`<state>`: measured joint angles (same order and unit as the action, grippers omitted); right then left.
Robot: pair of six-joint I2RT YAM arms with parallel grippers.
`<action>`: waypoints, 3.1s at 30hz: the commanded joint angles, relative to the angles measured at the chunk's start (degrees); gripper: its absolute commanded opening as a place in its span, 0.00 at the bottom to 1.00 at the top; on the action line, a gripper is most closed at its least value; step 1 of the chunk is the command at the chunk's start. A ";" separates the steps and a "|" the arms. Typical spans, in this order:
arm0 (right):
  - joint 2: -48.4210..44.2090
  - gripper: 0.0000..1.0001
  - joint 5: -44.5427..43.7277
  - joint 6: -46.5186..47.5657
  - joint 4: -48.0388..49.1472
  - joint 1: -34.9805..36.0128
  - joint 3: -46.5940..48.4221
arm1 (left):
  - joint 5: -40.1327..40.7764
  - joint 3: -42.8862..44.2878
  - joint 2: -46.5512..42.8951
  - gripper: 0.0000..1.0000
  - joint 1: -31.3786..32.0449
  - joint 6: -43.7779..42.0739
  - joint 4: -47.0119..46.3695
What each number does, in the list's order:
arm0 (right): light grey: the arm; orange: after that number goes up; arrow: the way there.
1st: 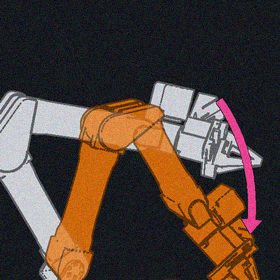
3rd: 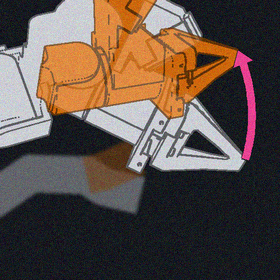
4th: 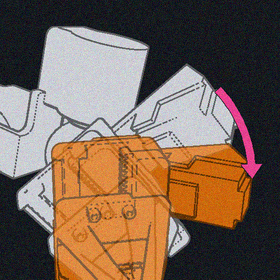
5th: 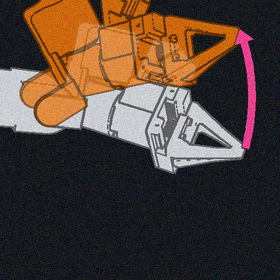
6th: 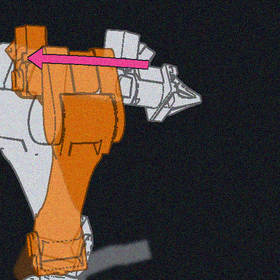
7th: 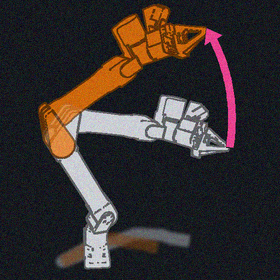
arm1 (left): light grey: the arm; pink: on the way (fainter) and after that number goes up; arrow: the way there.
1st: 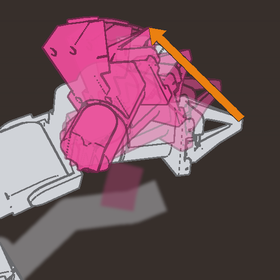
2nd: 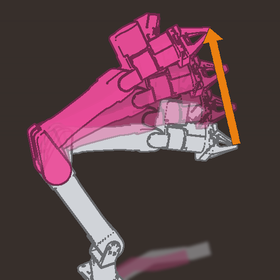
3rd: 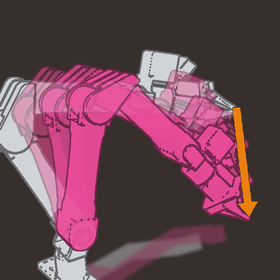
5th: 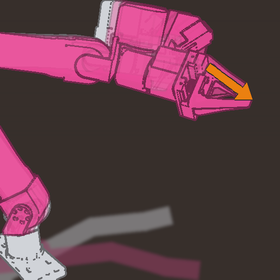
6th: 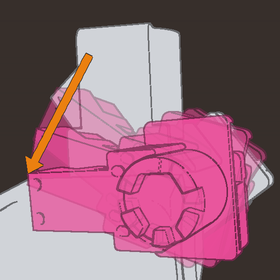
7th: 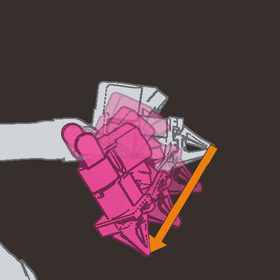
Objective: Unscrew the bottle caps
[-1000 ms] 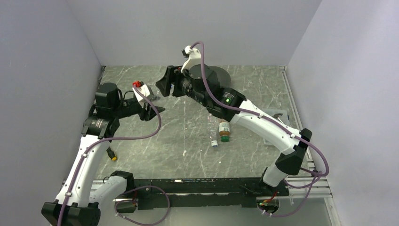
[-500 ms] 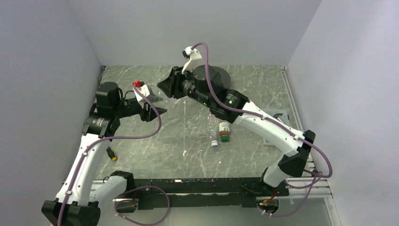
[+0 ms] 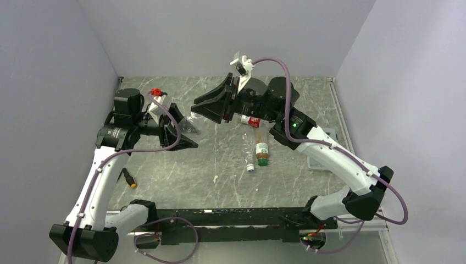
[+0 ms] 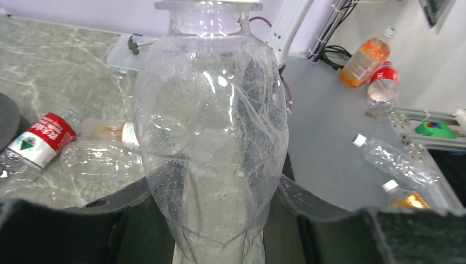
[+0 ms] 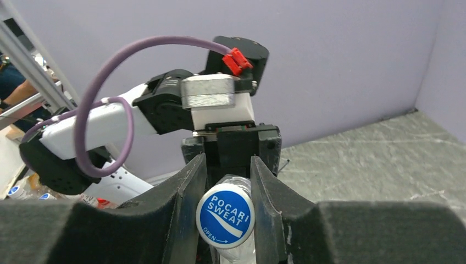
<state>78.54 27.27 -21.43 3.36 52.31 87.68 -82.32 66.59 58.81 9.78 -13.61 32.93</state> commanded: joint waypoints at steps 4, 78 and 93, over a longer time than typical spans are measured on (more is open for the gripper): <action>-1.53 0.19 -3.90 3.13 0.71 -0.49 1.83 | -2.43 3.12 0.74 0.25 -0.29 -2.60 4.98; -20.35 1.00 -32.65 -3.85 -6.49 1.21 -18.01 | 8.00 -4.07 -4.93 0.28 -0.29 -10.75 2.78; -4.56 0.90 -21.91 0.70 3.44 7.71 -5.86 | 8.83 -4.10 -4.84 0.28 -0.29 -5.11 -0.59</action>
<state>73.23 3.62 -22.98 2.81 58.98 78.39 -72.14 62.06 54.59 9.58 -20.73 34.76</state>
